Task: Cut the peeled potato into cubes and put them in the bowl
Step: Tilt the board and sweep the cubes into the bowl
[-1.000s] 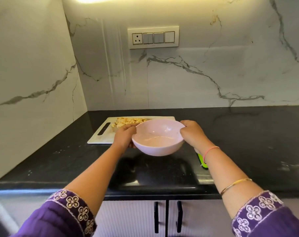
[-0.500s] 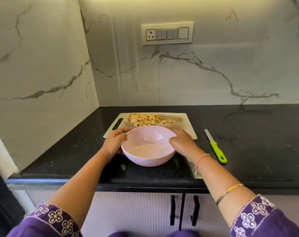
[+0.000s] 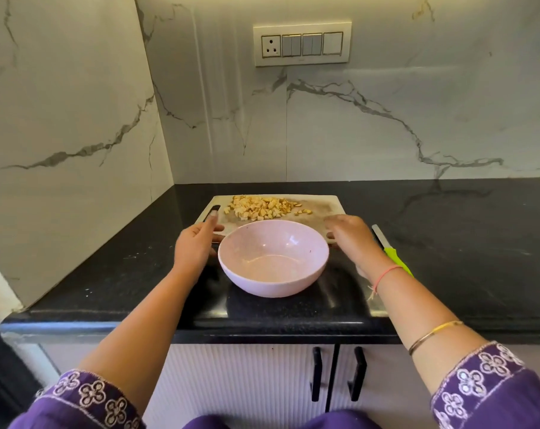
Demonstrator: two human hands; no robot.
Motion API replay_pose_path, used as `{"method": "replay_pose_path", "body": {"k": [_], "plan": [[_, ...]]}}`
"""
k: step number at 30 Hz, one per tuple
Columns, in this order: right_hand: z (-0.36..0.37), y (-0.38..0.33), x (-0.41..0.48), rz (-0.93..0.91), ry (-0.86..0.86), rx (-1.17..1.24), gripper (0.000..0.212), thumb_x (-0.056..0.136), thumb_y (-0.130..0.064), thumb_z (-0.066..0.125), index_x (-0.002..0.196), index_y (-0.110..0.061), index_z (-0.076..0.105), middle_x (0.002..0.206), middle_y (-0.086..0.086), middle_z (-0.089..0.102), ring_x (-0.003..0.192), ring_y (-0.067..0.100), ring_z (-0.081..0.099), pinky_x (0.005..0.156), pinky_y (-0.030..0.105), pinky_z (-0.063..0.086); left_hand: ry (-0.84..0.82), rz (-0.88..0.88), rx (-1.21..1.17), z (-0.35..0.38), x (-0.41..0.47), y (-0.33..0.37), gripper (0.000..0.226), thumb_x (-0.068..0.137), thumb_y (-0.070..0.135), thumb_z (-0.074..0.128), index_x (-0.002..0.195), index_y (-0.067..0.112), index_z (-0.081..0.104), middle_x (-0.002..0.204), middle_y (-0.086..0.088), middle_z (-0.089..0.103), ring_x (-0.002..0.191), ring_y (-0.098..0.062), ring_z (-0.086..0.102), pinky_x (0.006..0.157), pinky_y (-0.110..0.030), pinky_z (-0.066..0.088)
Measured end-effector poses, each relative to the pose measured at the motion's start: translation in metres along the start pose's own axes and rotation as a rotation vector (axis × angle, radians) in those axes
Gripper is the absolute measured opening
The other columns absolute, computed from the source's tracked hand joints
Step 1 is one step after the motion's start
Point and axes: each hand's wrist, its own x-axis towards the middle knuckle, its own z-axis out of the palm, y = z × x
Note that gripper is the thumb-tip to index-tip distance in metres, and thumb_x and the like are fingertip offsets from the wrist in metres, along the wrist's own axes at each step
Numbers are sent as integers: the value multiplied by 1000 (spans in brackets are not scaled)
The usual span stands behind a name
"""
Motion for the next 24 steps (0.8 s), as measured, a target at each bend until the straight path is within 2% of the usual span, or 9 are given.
{"method": "replay_pose_path", "body": {"k": [2,4,6,8,9,12,16,20,24], "plan": [[-5,-1,12,4,42,-47,40,85,-21,48,107,11,56,114,29,56,109,45,52,93,56,42,208,16,36,-3,10,-5,37,98,42,44,93,14,68,84,-1,68,72,-15,59,69,-30,48],[-6,-4,19,10,20,-145,36,88,-19,47,107,10,58,113,27,58,109,43,52,94,52,43,290,24,179,-9,22,-9,27,97,33,48,103,13,65,91,-1,64,75,-12,56,67,-27,46],[-6,-3,24,17,-5,-218,34,92,-15,44,110,9,59,116,26,58,111,39,52,96,48,42,247,-31,345,-10,35,-14,27,94,28,52,119,16,57,110,-5,62,94,-19,58,86,-37,48],[-4,2,29,54,-55,-265,34,94,-12,40,114,8,59,121,23,57,114,38,51,97,45,41,152,-164,557,-4,48,-19,41,92,29,52,132,19,46,127,-11,55,118,-30,51,108,-49,31],[-2,5,32,73,-95,-279,34,94,-11,39,114,6,60,121,22,58,114,37,51,96,43,41,106,-216,634,-1,53,-18,45,93,29,50,135,18,41,131,-13,52,124,-32,46,112,-51,23],[4,9,43,83,-178,-344,30,95,-9,35,95,-1,64,101,13,61,101,31,53,80,33,42,46,-266,742,9,66,-13,45,96,30,45,136,13,36,134,-16,48,127,-35,42,111,-51,25],[8,6,53,69,-231,-411,35,98,-9,33,119,3,58,123,16,57,113,29,51,90,32,40,55,-325,807,17,79,4,50,95,30,47,138,9,35,138,-20,42,127,-37,39,105,-47,30],[5,7,63,71,-278,-473,37,100,-9,30,123,7,54,129,20,53,119,31,48,94,30,37,67,-411,737,14,100,7,46,91,32,53,127,4,47,123,-19,52,114,-37,49,102,-46,38],[8,13,68,25,-306,-528,37,99,-14,32,116,6,58,122,19,57,113,31,51,95,37,39,63,-414,609,6,115,-3,32,87,28,57,108,4,58,108,-17,59,102,-34,58,94,-46,48]]}}
